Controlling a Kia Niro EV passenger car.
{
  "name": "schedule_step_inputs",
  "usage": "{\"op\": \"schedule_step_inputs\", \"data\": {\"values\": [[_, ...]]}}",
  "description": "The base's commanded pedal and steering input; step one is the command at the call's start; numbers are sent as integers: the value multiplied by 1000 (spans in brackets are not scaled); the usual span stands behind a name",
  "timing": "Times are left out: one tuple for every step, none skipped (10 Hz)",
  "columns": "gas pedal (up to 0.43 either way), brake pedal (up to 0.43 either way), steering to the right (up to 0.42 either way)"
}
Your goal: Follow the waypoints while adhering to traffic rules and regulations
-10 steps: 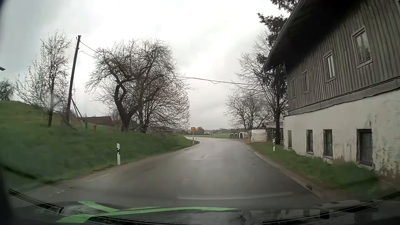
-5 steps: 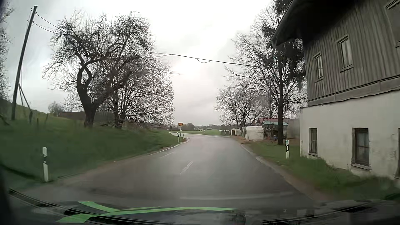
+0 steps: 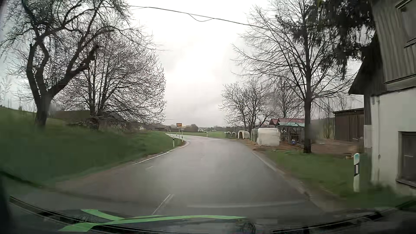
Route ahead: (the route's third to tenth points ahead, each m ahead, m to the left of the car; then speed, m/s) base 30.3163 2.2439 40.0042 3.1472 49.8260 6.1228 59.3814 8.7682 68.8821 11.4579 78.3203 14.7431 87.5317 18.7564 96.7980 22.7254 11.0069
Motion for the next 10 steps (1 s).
{"op": "schedule_step_inputs", "data": {"values": [[118,0,8],[118,0,8],[118,0,6],[118,0,6],[110,0,5],[79,0,3],[59,0,3],[47,0,3],[47,0,3],[47,0,3]]}}
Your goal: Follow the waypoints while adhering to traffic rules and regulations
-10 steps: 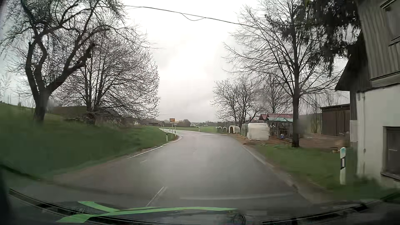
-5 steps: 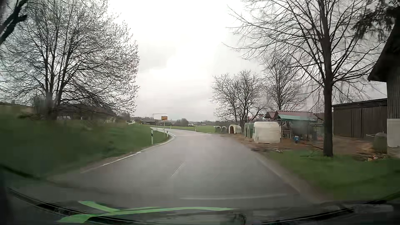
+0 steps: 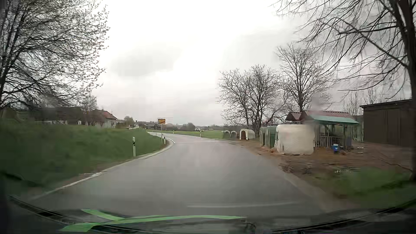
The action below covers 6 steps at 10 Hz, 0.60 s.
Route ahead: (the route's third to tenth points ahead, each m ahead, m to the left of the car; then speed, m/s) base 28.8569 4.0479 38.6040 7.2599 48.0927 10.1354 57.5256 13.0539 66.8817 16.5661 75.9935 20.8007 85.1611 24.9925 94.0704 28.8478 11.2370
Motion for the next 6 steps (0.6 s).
{"op": "schedule_step_inputs", "data": {"values": [[47,0,2],[47,0,1],[47,0,1],[47,0,2],[39,0,1],[39,0,1]]}}
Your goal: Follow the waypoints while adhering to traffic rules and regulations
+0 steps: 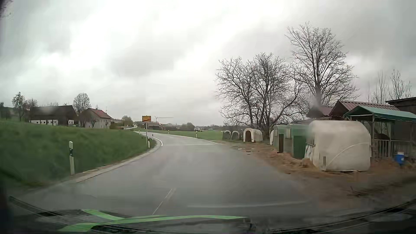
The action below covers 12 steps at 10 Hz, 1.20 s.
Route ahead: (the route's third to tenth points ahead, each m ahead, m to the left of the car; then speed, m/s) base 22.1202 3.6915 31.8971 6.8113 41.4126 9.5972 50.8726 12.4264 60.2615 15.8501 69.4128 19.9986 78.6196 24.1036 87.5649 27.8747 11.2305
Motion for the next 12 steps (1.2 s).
{"op": "schedule_step_inputs", "data": {"values": [[39,0,-1],[39,0,-6],[39,0,-11],[39,0,-14],[39,0,-18],[47,0,-21],[47,0,-24],[47,0,-25],[47,0,-26],[47,0,-26],[47,0,-27],[47,0,-30]]}}
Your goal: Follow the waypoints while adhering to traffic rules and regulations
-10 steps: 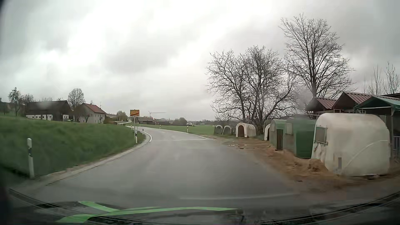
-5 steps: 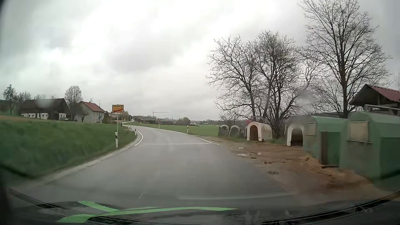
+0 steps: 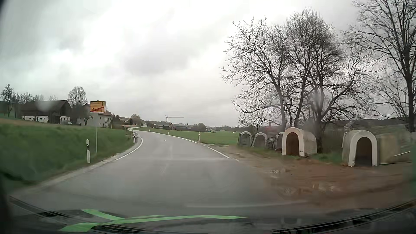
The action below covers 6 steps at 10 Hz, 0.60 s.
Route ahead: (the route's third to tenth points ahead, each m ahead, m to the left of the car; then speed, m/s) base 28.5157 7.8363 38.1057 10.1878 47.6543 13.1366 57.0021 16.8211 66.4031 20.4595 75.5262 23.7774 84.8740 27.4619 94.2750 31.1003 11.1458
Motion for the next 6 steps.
{"op": "schedule_step_inputs", "data": {"values": [[47,0,-35],[47,0,-42],[59,0,-49],[67,0,-53],[87,0,-56],[87,0,-59]]}}
